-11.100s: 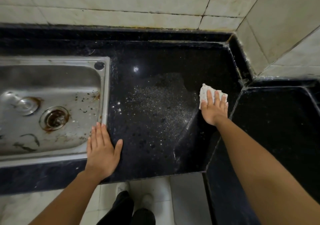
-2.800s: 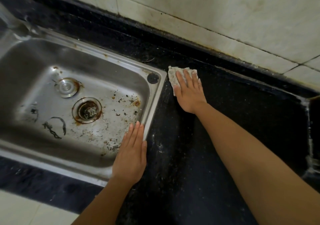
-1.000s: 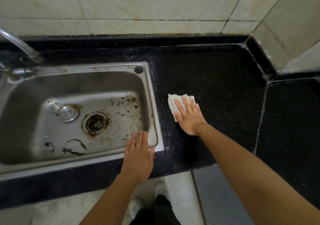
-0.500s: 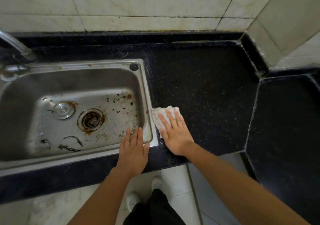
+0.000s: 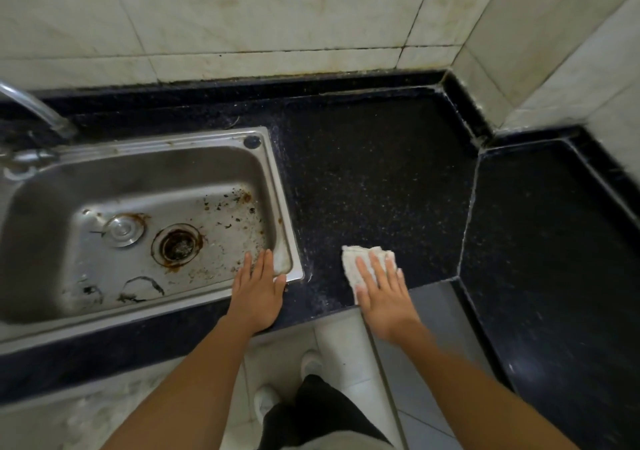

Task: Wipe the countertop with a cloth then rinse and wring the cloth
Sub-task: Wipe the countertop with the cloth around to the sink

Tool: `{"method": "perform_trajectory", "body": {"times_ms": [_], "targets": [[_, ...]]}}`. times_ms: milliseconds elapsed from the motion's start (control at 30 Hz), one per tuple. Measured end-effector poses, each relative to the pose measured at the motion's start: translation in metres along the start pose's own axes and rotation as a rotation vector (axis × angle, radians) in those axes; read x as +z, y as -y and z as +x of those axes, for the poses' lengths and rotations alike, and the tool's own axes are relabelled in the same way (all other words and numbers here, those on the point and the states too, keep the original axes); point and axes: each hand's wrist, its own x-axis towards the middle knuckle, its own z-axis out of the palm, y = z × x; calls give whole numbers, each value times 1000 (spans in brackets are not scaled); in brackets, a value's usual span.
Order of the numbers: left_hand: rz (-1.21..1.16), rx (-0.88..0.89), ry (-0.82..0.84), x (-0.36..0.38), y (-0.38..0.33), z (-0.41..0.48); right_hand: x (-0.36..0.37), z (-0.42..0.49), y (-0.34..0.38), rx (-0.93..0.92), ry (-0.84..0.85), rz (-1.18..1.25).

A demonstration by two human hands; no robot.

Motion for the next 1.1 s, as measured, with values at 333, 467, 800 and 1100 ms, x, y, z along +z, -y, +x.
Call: {"method": "perform_trajectory", "body": {"times_ms": [333,467,800,1100], "targets": [[0,-15,-6,3,0,2,-28,32,-29,452,0,108],[-21,-34,2,2,-2,2,3,25,22,-126,94,-249],[-44,-106,13,2,-4,7,-42,142,62,-379,84,-158],[57,-190,-97,3,-17,28,-86,287,107,-275,116,-105]]}}
